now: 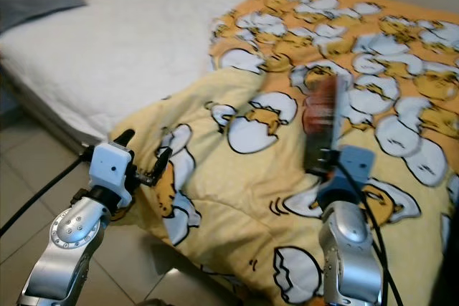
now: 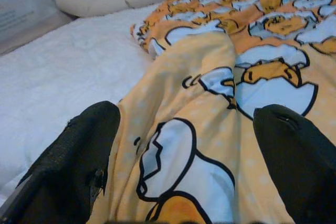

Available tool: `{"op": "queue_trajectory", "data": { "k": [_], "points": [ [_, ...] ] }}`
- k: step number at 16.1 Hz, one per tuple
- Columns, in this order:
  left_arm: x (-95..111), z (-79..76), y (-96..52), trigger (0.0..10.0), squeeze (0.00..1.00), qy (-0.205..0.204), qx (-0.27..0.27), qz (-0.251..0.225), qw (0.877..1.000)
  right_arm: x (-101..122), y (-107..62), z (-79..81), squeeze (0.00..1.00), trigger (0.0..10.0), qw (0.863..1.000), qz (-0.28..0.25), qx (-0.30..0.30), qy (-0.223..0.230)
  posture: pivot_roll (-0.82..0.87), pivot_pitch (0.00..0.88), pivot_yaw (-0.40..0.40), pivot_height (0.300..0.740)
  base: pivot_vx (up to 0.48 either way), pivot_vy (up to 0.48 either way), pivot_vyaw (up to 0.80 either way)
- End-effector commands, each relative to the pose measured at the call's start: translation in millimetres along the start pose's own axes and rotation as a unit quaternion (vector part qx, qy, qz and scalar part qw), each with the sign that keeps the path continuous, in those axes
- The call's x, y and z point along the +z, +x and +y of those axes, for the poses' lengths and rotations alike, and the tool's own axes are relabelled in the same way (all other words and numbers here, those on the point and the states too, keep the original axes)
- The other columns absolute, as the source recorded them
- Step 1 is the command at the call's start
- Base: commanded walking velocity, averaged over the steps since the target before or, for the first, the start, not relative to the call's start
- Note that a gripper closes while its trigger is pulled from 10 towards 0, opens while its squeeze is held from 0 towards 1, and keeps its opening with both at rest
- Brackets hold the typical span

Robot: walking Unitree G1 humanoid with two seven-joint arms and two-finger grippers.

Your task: Clean up the room

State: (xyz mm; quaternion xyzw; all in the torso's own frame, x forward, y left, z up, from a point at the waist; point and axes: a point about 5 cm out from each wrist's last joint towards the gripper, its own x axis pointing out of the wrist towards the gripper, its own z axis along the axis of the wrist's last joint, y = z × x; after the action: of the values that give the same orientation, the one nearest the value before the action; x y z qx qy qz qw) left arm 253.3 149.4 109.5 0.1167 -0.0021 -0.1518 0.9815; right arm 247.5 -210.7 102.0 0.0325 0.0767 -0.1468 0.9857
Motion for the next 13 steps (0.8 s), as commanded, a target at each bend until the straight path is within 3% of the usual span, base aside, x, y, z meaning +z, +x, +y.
{"op": "queue_trajectory", "data": {
  "k": [1, 5, 13],
  "points": [
    [8.7, 3.9, 2.7, 10.0, 0.29, 0.006, 0.017, 0.0, 1.0, 12.4, -2.2, 2.6, 0.0, 10.0, 0.999, -0.033, -0.007, -0.004, 0.03, 0.0, 0.024, 0.74, 0.0, 0.0, -0.8],
    [9.0, 3.9, 5.6, 10.0, 0.28, -0.001, 0.022, 0.003, 1.0, 18.6, 3.7, 11.1, 0.0, 10.0, 0.998, -0.063, -0.012, -0.006, 0.03, 0.0, 0.016, 0.74, 0.0, 0.135, -0.8],
    [10.4, 12.8, 10.0, 10.0, 0.29, -0.004, 0.048, 0.017, 0.999, 8.2, 10.8, 19.4, 0.0, 10.0, 1.0, -0.015, 0.013, 0.011, 0.04, 0.0, 0.008, 0.74, 0.0, 0.358, -0.8]
  ]
}}
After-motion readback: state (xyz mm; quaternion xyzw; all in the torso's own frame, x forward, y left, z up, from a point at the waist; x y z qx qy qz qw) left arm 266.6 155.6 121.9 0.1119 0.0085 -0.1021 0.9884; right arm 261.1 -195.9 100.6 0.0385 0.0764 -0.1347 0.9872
